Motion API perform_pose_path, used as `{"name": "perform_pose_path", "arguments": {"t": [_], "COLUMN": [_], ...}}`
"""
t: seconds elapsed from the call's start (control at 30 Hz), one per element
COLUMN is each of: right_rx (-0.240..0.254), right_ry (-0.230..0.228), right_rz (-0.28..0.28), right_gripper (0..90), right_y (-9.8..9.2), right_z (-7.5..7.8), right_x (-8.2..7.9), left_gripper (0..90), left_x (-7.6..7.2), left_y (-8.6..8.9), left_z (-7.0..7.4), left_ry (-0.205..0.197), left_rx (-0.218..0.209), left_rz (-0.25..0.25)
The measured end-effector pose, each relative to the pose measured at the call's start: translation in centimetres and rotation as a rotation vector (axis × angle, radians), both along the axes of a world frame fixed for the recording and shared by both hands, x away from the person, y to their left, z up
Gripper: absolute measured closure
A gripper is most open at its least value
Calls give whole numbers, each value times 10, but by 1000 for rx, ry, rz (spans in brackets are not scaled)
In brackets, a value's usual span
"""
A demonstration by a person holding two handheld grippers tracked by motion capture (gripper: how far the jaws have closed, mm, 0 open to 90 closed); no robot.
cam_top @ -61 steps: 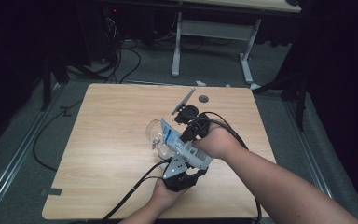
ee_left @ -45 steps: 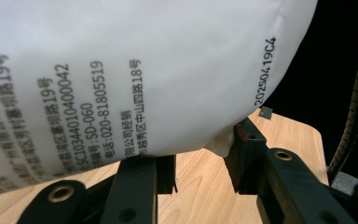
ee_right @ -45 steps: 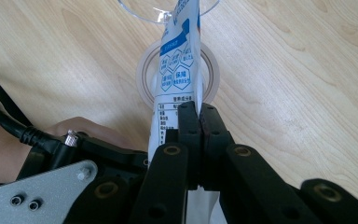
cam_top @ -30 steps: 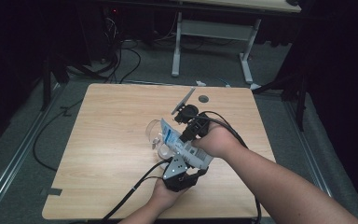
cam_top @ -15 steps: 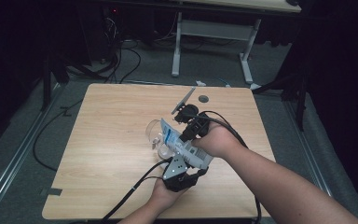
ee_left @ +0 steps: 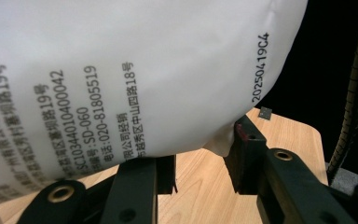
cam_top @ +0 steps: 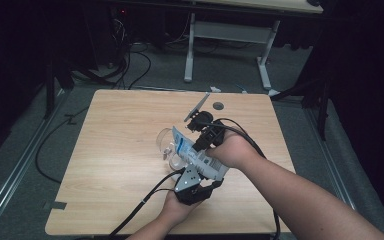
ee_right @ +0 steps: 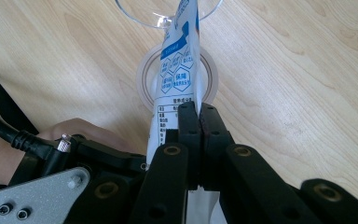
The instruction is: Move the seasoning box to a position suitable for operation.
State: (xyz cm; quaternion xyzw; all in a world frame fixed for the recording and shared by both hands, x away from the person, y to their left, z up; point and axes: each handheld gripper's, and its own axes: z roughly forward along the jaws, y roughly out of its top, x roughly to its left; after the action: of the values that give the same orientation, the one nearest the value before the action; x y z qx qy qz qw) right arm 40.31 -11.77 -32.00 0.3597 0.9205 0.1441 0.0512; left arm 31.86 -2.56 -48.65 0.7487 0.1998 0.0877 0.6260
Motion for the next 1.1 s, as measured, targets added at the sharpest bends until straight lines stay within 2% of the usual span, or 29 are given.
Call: {"name": "perform_pose_path", "arguments": {"t": [0.07,0.23,1.1], "right_rx": [-1,-1,-10], "right_ry": [4,-6,-9], "right_rz": [-12,4,7], "right_gripper": [894,894,894], "right_y": [1,1,3], "right_z": [0,0,-2], "right_x": [0,1,4], "left_gripper": [676,676,674], "left_x": [0,1,2], "left_y": [0,0,-1], "left_z": [0,0,3], "left_ry": [0,2,6], "left_rx": [-1,-5,-6], "left_rz": [2,2,0]}}
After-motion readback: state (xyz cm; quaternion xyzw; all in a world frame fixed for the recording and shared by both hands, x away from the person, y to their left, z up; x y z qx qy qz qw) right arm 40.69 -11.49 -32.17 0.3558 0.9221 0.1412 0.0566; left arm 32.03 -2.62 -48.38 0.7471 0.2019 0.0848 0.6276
